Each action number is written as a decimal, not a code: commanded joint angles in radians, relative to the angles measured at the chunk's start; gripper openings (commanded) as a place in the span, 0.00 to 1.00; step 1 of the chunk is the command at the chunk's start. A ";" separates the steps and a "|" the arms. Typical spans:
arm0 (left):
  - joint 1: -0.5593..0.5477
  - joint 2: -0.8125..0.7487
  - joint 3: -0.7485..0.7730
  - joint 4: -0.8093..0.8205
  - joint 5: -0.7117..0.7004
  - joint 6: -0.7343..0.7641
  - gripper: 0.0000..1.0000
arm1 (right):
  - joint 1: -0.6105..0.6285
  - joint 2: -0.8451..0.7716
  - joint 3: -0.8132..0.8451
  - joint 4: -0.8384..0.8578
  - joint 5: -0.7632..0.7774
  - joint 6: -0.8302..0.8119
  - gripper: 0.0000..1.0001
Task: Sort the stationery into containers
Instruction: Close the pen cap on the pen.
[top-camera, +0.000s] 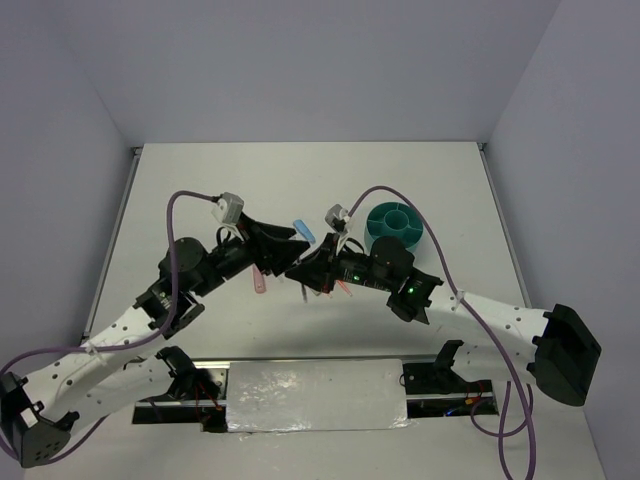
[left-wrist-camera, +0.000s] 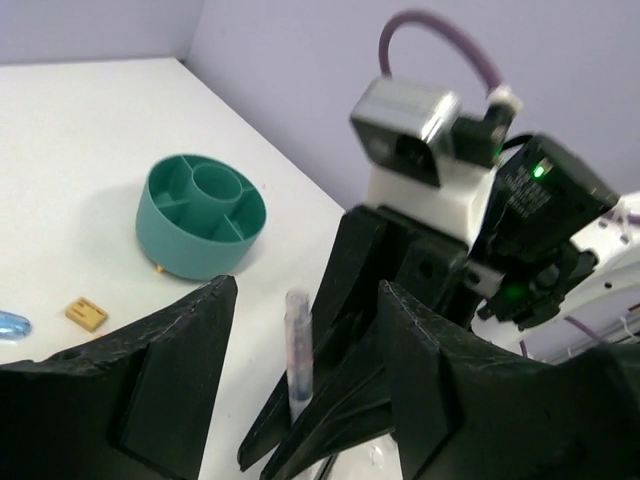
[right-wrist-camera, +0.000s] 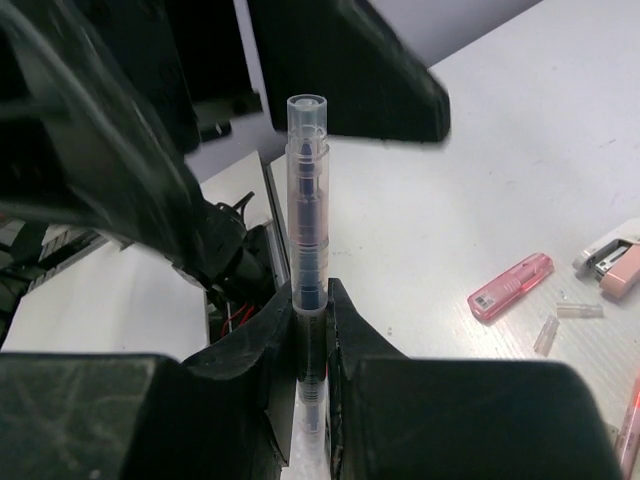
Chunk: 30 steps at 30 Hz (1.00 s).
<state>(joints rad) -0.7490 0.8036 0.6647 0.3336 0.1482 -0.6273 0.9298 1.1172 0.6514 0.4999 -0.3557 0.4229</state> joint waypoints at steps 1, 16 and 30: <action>-0.004 0.012 0.099 -0.030 -0.047 0.060 0.69 | 0.006 -0.016 0.045 0.017 -0.006 -0.023 0.00; -0.004 0.062 0.085 -0.050 0.022 0.025 0.38 | 0.007 -0.026 0.068 -0.026 0.032 -0.032 0.00; -0.007 0.046 -0.040 -0.030 0.090 -0.052 0.00 | -0.025 0.004 0.332 -0.193 0.087 -0.119 0.00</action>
<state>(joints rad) -0.7372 0.8490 0.6838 0.3618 0.1417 -0.6498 0.9268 1.1233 0.8066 0.2131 -0.3103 0.3462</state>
